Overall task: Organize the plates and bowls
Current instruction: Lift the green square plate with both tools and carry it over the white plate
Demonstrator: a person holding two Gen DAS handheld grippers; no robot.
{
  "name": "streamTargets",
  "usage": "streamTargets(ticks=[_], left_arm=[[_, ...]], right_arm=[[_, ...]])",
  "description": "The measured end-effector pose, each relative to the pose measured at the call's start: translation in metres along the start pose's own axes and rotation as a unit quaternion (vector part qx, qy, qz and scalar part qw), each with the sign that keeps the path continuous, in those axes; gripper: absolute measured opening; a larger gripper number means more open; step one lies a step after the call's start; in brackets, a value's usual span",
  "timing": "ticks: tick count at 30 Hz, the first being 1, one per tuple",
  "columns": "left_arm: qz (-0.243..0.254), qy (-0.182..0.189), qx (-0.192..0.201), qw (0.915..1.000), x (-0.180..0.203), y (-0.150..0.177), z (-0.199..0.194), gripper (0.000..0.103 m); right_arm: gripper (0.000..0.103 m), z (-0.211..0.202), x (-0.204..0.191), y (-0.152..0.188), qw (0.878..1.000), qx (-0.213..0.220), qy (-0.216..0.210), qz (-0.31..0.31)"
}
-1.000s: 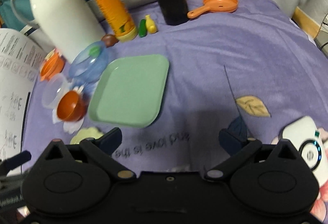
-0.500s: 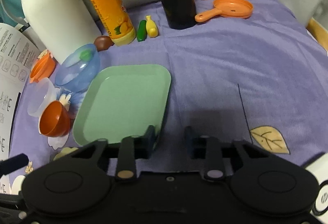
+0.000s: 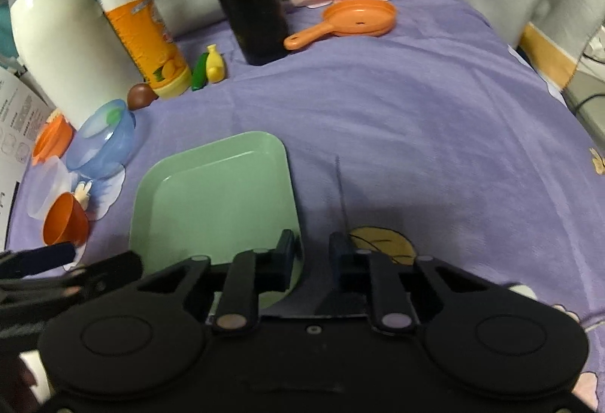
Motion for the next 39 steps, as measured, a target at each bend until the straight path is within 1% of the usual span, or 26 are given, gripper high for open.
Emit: streamTargets(ticks=[1, 2, 5, 6, 8, 10, 11, 14, 16, 19, 22, 25, 31, 33, 34, 36, 39], left_arm=[[0.003, 0.0, -0.005, 1.0, 0.001, 0.0, 0.004, 0.082], [0.005, 0.002, -0.01, 0.9999, 0.002, -0.001, 0.008, 0.078], [0.01, 0.012, -0.024, 0.9996, 0.006, -0.001, 0.018, 0.069], [0.011, 0.015, -0.027, 0.9995, 0.007, -0.001, 0.02, 0.063], [0.016, 0.018, -0.031, 0.9992, 0.011, -0.001, 0.025, 0.059], [0.028, 0.015, -0.026, 0.9992, 0.015, 0.0, 0.025, 0.057], [0.029, 0.014, -0.033, 0.9989, 0.017, 0.0, 0.026, 0.057], [0.038, 0.02, -0.03, 0.9986, 0.022, -0.002, 0.026, 0.055], [0.038, 0.02, -0.027, 0.9987, 0.023, -0.002, 0.027, 0.055], [0.033, 0.017, -0.024, 0.999, 0.02, -0.002, 0.027, 0.056], [0.039, 0.017, -0.02, 0.9989, 0.021, -0.003, 0.028, 0.056], [0.043, 0.017, -0.017, 0.9988, 0.025, -0.005, 0.03, 0.051], [0.029, 0.008, -0.018, 0.9994, 0.023, -0.007, 0.031, 0.045], [0.027, 0.002, -0.021, 0.9994, 0.023, -0.008, 0.03, 0.041], [0.024, -0.001, -0.021, 0.9995, 0.022, -0.008, 0.028, 0.04], [0.024, -0.002, -0.017, 0.9996, 0.022, -0.009, 0.024, 0.036], [0.022, 0.001, -0.017, 0.9996, 0.022, -0.01, 0.016, 0.035]], right_arm=[[0.024, 0.0, 0.001, -0.001, 1.0, -0.002, -0.003, 0.002], [0.026, 0.0, 0.003, -0.001, 1.0, -0.004, -0.006, 0.007], [0.026, 0.003, 0.007, -0.005, 1.0, -0.002, -0.014, 0.018], [0.026, 0.004, 0.008, -0.006, 1.0, 0.0, -0.015, 0.02], [0.026, 0.01, 0.008, -0.01, 0.999, 0.004, -0.018, 0.026], [0.026, 0.014, 0.007, -0.012, 0.999, 0.012, -0.019, 0.028], [0.026, 0.014, 0.006, -0.013, 0.999, 0.015, -0.019, 0.028], [0.027, 0.019, 0.0, -0.016, 0.999, 0.018, -0.023, 0.025], [0.028, 0.021, -0.006, -0.016, 0.999, 0.019, -0.024, 0.015], [0.027, 0.022, -0.015, -0.012, 0.999, 0.021, -0.038, -0.005], [0.026, 0.022, -0.015, -0.012, 0.999, 0.026, -0.039, -0.014], [0.026, 0.025, -0.015, -0.015, 0.999, 0.029, -0.036, -0.006], [0.027, 0.028, -0.026, -0.011, 0.999, 0.046, -0.006, -0.017], [0.028, 0.026, -0.028, -0.011, 0.999, 0.041, 0.001, -0.01], [0.03, 0.025, -0.028, -0.012, 0.999, 0.037, 0.0, -0.002], [0.03, 0.02, -0.026, -0.01, 0.999, 0.032, -0.005, 0.012], [0.03, 0.013, -0.023, -0.007, 0.999, 0.031, -0.003, 0.018]])
Point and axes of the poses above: each gripper's, at about its wrist camera, not at the fingertips, and z roughly the way its jaws point, x to its right, y to its underside, the point moved 2 cm from there along z, roughly the way its jaws point, and after that the axes turned 2 degrees about x, right-handed, at the moved point
